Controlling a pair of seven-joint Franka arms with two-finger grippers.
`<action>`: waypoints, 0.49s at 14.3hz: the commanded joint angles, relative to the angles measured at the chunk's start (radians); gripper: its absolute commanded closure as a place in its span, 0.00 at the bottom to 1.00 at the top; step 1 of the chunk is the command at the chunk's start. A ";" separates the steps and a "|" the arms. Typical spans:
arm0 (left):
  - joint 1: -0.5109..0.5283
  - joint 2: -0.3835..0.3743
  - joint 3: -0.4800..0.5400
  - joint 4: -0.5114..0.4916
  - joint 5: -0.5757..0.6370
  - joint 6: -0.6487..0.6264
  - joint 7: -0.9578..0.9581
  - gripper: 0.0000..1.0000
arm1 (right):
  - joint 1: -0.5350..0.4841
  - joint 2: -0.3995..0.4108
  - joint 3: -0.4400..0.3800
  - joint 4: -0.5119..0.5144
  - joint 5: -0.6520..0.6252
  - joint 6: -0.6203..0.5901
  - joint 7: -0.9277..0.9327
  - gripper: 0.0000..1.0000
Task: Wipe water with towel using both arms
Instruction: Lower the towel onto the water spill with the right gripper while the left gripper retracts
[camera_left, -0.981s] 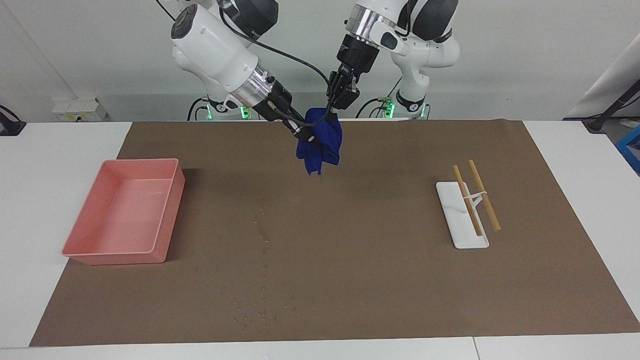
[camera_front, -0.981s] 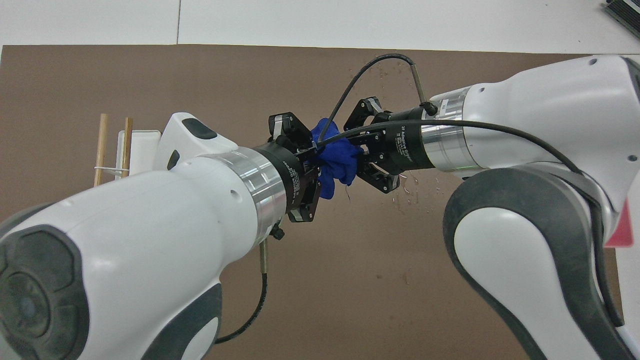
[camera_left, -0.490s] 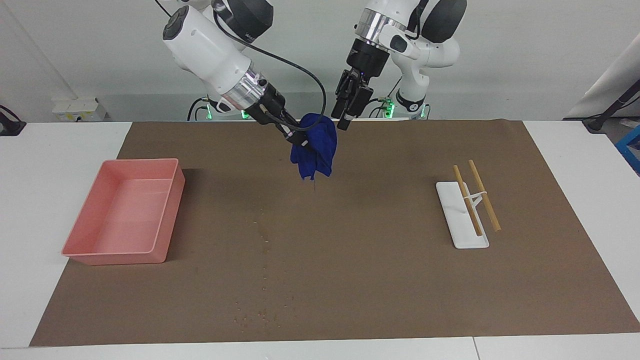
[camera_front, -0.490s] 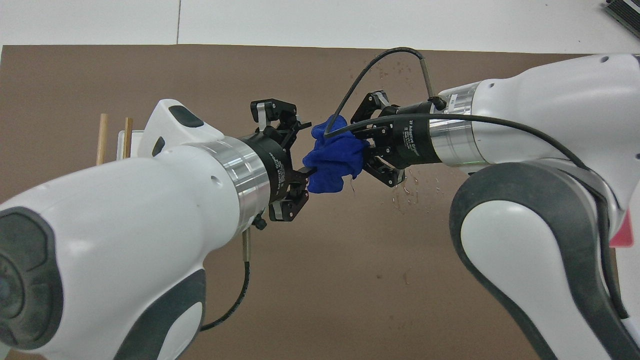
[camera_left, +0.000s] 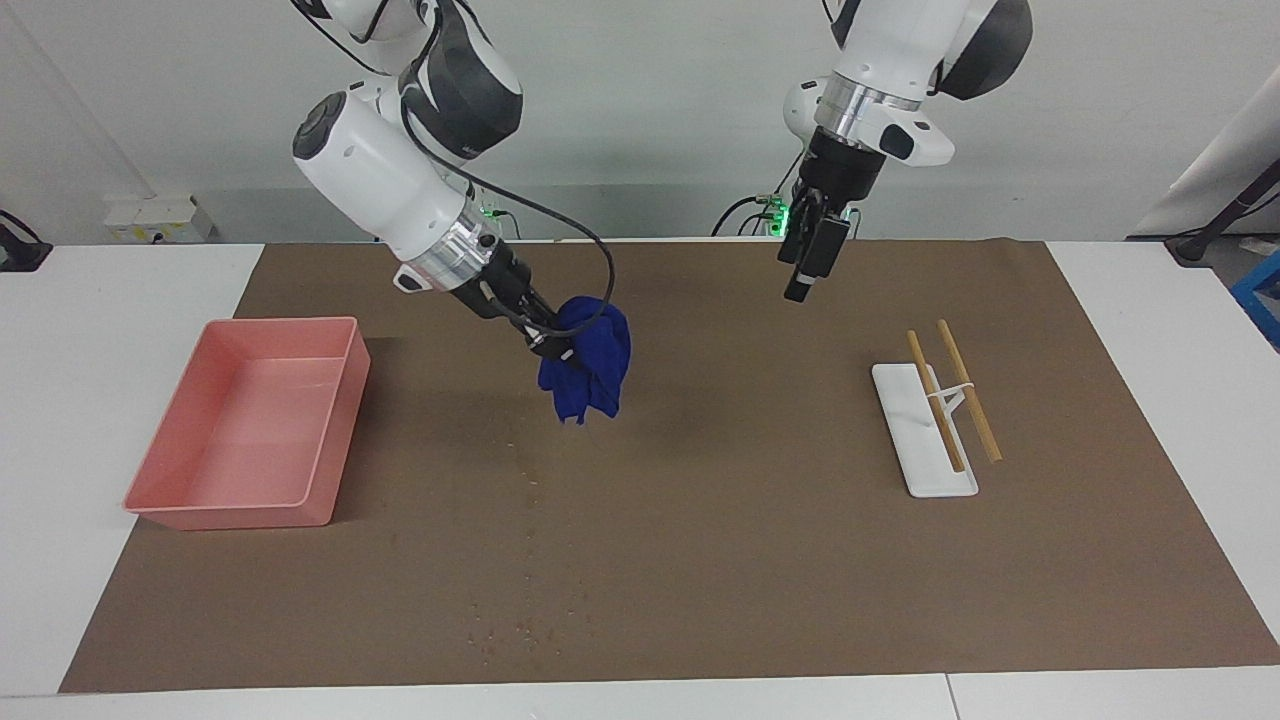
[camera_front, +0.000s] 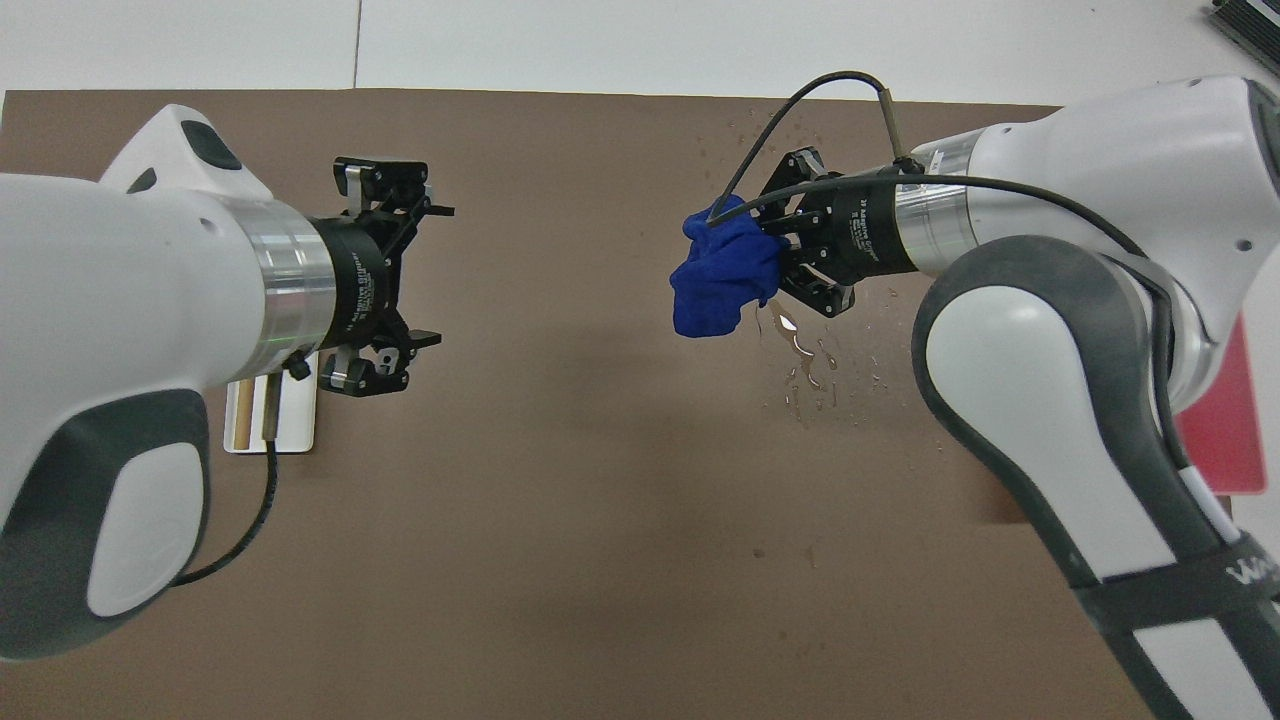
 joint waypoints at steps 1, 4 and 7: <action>0.091 -0.032 -0.007 -0.015 0.001 -0.115 0.243 0.00 | -0.036 0.154 0.006 0.161 -0.041 0.004 -0.066 1.00; 0.191 -0.050 -0.005 -0.026 0.001 -0.218 0.577 0.00 | -0.082 0.297 0.003 0.270 -0.069 0.030 -0.168 1.00; 0.303 -0.070 0.008 -0.050 0.002 -0.273 0.907 0.00 | -0.104 0.430 0.009 0.330 -0.064 0.128 -0.195 1.00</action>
